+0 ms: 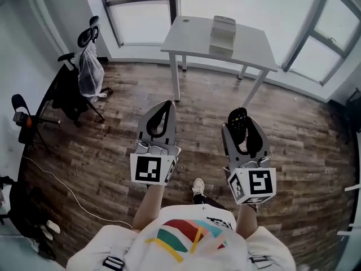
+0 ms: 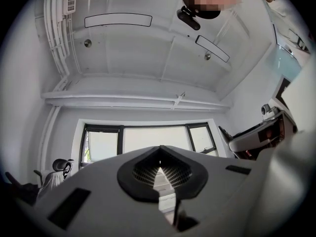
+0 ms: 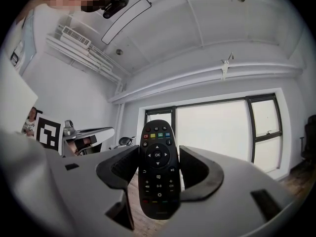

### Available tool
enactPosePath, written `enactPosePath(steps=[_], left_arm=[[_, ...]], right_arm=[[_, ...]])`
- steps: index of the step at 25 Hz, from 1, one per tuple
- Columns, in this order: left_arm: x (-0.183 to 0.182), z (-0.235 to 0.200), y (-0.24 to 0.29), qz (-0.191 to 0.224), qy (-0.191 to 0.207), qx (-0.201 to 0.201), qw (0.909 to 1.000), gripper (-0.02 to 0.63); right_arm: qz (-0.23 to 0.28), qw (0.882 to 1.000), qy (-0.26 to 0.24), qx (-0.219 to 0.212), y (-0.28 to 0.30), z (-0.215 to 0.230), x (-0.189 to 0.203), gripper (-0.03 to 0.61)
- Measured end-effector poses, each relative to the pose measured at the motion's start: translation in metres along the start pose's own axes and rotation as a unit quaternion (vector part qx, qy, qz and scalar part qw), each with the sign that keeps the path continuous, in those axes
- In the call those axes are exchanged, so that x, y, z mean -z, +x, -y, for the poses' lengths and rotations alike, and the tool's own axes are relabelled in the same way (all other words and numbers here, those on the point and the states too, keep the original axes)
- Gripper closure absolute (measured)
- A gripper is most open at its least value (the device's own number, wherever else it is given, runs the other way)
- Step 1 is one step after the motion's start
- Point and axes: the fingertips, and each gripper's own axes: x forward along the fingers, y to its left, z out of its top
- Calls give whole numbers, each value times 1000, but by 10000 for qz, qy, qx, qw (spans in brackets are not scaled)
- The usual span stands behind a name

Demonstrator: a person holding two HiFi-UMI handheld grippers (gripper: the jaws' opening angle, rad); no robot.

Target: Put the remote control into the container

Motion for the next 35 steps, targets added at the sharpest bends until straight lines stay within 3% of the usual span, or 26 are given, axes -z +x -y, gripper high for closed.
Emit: enactPosePath(steps=[9,18,23,35], left_arm=[[45,31,84,-275,53,287,9992,607],[47,49,148,-94,158,371,9991,607],[62,26,180,-19,172,295,9994,607],[102,-44,297,220,-104,337,9991,607]], right_arm=[[56,9996,259,24,48,66,15,321],[66,9993,323,202,81,124,31,321],[36,9996,264,100,123,125,36,321],[18,9991,-137,389,250,161,26,321]])
